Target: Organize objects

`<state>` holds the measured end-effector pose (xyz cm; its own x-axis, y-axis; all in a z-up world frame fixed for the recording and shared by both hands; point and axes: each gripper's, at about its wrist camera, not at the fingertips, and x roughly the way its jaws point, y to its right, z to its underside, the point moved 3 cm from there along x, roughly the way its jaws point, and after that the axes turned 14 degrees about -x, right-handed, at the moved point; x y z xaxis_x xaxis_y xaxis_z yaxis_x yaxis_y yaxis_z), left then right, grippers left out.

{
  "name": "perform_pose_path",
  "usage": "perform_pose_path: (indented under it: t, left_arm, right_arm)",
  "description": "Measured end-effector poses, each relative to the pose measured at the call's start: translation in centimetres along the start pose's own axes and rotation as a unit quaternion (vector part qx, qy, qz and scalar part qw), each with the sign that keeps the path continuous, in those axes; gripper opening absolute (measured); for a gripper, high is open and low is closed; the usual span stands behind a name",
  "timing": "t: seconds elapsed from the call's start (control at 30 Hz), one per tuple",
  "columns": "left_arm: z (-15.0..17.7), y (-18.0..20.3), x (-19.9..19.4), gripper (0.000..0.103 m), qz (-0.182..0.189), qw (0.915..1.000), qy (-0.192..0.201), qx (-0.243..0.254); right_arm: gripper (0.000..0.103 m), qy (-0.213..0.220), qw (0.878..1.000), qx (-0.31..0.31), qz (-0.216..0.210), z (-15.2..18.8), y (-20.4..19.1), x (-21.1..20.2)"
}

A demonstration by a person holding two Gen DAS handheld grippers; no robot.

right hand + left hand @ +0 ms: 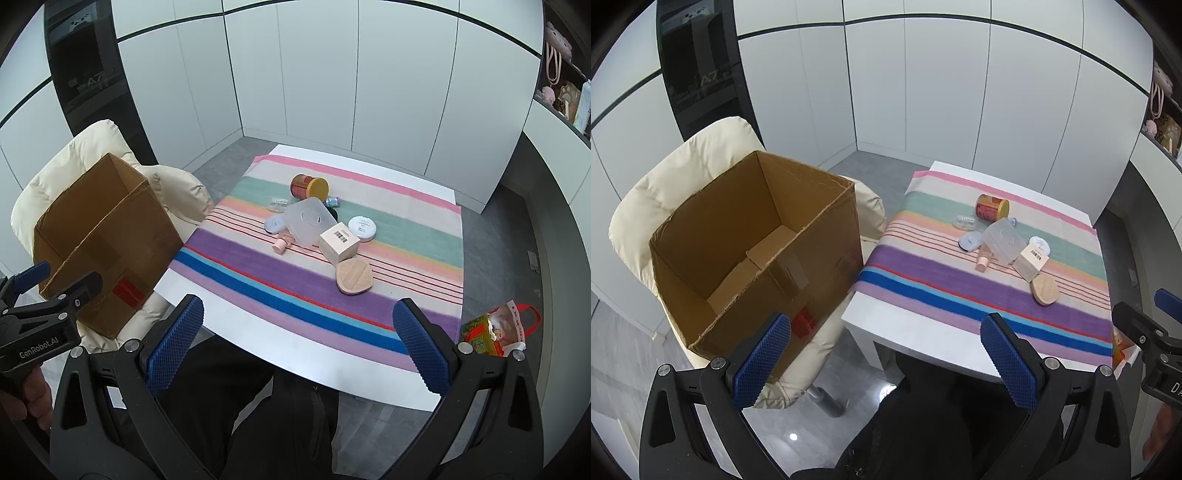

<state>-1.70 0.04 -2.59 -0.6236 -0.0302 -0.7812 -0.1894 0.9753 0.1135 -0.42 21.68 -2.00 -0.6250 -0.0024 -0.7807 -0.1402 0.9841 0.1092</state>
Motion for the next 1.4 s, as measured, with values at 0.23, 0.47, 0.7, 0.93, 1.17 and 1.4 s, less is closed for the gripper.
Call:
perform_pose_path:
  t: [0.23, 0.47, 0.7, 0.93, 1.17, 1.4]
  left_arm:
    - [0.05, 0.00, 0.00, 0.103, 0.001, 1.0000, -0.001, 0.002]
    - [0.06, -0.02, 0.08, 0.103, 0.001, 1.0000, -0.002, 0.002]
    - [0.00, -0.12, 0.21, 0.103, 0.002, 1.0000, -0.004, 0.001]
    - [0.08, -0.19, 0.19, 0.103, 0.003, 1.0000, -0.007, 0.002]
    - [0.16, -0.13, 0.23, 0.103, 0.005, 1.0000, -0.008, 0.002]
    - [0.27, -0.10, 0.39, 0.103, 0.005, 0.9999, -0.012, 0.004]
  right_arm:
    - [0.103, -0.001, 1.000, -0.003, -0.002, -0.01, -0.03, 0.06]
    - [0.103, -0.001, 1.000, -0.003, -0.002, -0.06, 0.02, 0.07]
    - [0.103, -0.001, 1.000, -0.003, -0.002, -0.06, 0.03, 0.08]
    - [0.103, -0.001, 1.000, -0.002, -0.001, -0.04, 0.00, 0.09]
    - [0.103, -0.002, 1.000, -0.002, -0.001, -0.07, -0.03, 0.03]
    - [0.103, -0.002, 1.000, -0.002, -0.001, -0.10, -0.02, 0.04]
